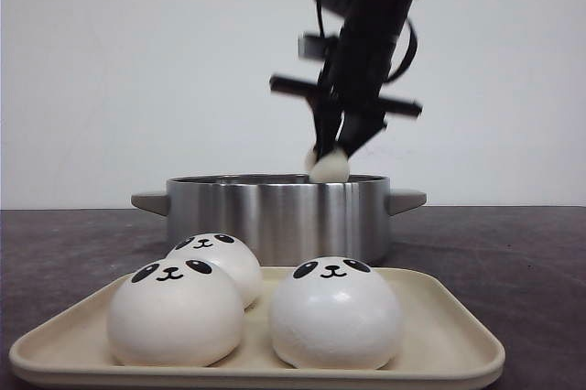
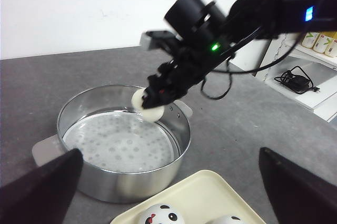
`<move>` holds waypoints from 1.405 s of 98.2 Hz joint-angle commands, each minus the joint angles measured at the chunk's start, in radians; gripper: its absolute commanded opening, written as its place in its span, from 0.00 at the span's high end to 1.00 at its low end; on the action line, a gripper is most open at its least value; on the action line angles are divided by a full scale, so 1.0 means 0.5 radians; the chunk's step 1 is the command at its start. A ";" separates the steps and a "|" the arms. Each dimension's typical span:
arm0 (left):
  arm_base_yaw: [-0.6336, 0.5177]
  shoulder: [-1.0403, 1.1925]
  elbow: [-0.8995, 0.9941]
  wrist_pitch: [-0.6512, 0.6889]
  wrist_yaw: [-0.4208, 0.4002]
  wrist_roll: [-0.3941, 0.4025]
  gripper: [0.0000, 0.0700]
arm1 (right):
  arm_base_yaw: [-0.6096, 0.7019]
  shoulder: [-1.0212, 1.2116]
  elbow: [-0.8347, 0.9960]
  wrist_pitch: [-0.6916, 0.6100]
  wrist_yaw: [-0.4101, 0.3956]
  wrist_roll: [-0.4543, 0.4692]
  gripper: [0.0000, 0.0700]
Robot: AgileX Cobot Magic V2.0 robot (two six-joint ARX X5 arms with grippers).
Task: Steam buns
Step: 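Lower the bun onto the steamer, open the right gripper, withdraw upward, then grasp the rear panda bun nearest the left gripper, place it in the pot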
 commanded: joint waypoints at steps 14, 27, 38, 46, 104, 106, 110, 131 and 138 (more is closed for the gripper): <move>-0.009 0.009 0.036 0.021 -0.008 -0.011 0.00 | 0.005 0.095 0.035 0.179 -0.011 -0.018 0.99; -0.009 0.009 0.036 0.020 -0.009 -0.011 0.00 | 0.005 0.106 0.035 0.177 -0.010 -0.018 0.78; -0.009 0.009 0.036 0.020 -0.008 -0.011 0.00 | 0.005 0.106 0.035 0.152 -0.008 -0.018 0.48; -0.009 0.009 0.036 0.020 -0.008 -0.011 0.00 | 0.005 0.106 0.035 0.137 -0.006 -0.018 0.48; -0.009 0.009 0.036 -0.123 -0.009 -0.011 0.00 | 0.006 0.079 0.092 0.050 -0.052 0.045 0.39; -0.009 0.009 0.036 -0.130 -0.009 -0.012 0.00 | 0.006 0.072 0.107 0.031 -0.065 0.044 0.39; -0.009 0.013 0.035 -0.143 -0.009 -0.031 0.00 | 0.006 0.037 0.140 -0.017 -0.084 0.044 0.41; -0.010 0.114 0.036 -0.152 -0.005 -0.217 0.00 | 0.076 -0.292 0.206 -0.147 -0.106 -0.037 0.95; -0.012 0.185 0.036 -0.151 0.024 -0.273 0.00 | 0.122 -0.469 0.206 -0.182 -0.056 -0.115 1.00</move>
